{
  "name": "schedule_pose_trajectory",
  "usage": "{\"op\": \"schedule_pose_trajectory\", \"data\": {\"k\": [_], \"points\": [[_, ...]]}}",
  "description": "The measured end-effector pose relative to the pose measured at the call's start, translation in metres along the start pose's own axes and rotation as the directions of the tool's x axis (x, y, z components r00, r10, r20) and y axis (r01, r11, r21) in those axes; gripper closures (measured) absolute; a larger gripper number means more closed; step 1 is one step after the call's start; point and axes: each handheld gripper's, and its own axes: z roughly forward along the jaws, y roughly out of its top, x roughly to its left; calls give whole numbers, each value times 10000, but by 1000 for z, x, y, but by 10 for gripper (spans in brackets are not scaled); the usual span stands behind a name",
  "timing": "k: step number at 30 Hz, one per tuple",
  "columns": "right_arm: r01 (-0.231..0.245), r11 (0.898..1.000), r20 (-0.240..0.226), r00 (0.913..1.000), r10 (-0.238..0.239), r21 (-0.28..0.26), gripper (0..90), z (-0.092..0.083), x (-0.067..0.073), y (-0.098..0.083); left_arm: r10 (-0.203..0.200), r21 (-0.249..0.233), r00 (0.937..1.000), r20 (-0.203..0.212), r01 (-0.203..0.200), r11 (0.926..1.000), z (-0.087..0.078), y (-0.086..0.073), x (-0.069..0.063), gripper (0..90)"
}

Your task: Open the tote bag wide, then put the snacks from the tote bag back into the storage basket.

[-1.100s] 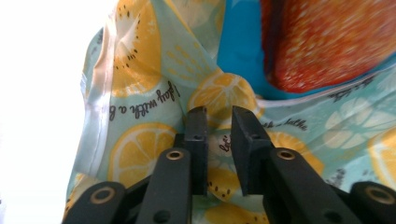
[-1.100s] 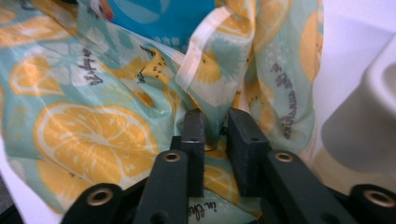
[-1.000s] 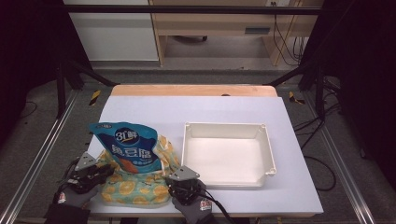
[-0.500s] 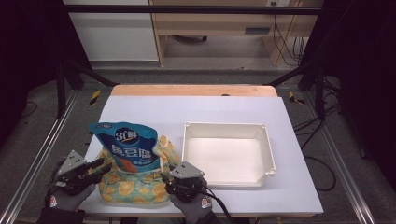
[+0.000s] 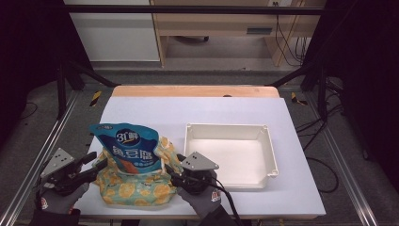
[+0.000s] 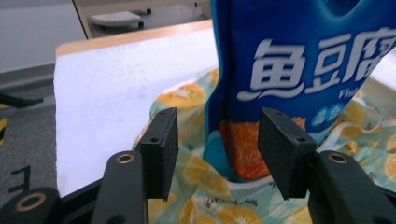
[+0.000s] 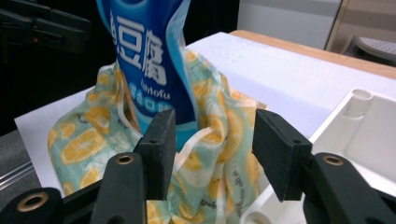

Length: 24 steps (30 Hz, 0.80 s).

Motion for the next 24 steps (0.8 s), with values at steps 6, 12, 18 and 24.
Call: {"op": "schedule_pose_trajectory", "data": {"k": [6, 12, 18, 24], "points": [[2, 9995, -35, 10000, -3, -307, 468, -7, -5, 12, -53, -295, 10000, 8, 53, 9996, -5, 8, -1, 460], [103, 9980, -21, 9999, -105, -630, 465, -16, -8, 26, 27, -590, 10000, -47, -30, 9983, -11, 21, 1, 449], [55, 9957, -54, 10000, -61, -922, 465, -21, -10, 38, 36, -847, 10000, -72, -42, 9964, -14, 32, 4, 443], [71, 9951, -164, 9998, -88, -990, 466, -18, -8, 45, 49, -931, 9999, -147, -62, 9956, -12, 40, 6, 439]]}}
